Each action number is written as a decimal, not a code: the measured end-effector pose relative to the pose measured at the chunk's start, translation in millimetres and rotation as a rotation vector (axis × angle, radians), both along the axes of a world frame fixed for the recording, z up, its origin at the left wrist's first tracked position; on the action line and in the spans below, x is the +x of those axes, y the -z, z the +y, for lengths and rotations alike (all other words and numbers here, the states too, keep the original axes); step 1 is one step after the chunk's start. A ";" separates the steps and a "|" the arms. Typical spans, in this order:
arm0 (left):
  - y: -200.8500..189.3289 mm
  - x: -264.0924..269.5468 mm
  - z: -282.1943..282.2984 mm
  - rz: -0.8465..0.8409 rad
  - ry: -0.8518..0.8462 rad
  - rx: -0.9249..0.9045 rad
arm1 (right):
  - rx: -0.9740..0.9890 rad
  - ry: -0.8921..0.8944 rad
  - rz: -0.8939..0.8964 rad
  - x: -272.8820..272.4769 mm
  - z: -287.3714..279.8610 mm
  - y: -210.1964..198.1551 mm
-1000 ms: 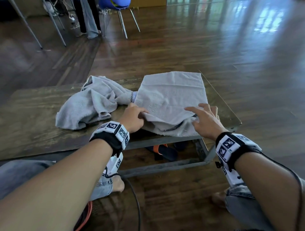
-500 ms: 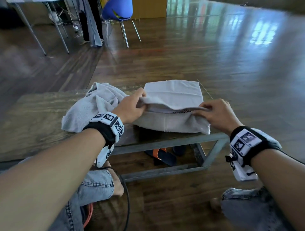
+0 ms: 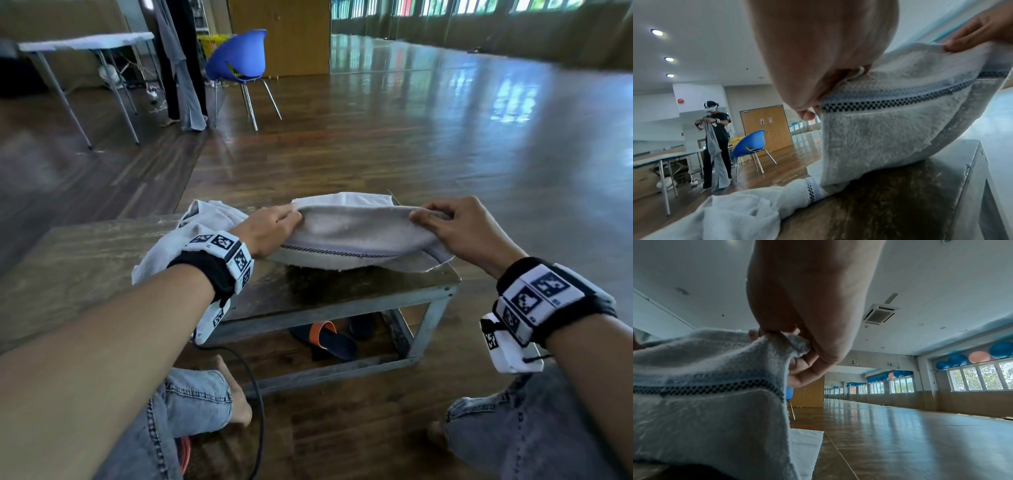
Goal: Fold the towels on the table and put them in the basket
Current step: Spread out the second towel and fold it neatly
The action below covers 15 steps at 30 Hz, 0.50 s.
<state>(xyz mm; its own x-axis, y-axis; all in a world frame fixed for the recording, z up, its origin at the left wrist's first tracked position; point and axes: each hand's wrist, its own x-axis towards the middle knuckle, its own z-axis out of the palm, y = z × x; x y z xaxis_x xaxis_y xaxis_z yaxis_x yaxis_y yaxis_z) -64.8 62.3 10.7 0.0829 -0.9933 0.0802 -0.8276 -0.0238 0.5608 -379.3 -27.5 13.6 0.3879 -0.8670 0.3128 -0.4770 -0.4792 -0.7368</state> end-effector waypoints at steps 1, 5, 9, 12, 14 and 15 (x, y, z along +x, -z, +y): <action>-1.8 1.1 0.0 -0.046 0.022 0.005 | 0.017 -0.013 0.013 -1.2 -0.2 0.3; -3.8 6.9 1.7 -0.069 0.040 -0.031 | 0.170 -0.056 0.136 -9.4 -2.8 2.1; 0.7 14.6 -0.1 -0.059 -0.019 -0.069 | 0.200 -0.067 0.236 -11.2 -6.1 9.0; 6.5 18.2 -1.8 0.140 -0.128 -0.104 | 0.205 -0.032 0.138 -9.7 -5.2 14.9; 7.8 18.8 -1.5 0.342 -0.189 -0.058 | 0.278 -0.039 0.038 -8.8 -6.0 18.0; 7.6 18.7 -1.3 0.412 -0.213 -0.008 | 0.327 -0.062 -0.003 -9.2 -6.5 19.2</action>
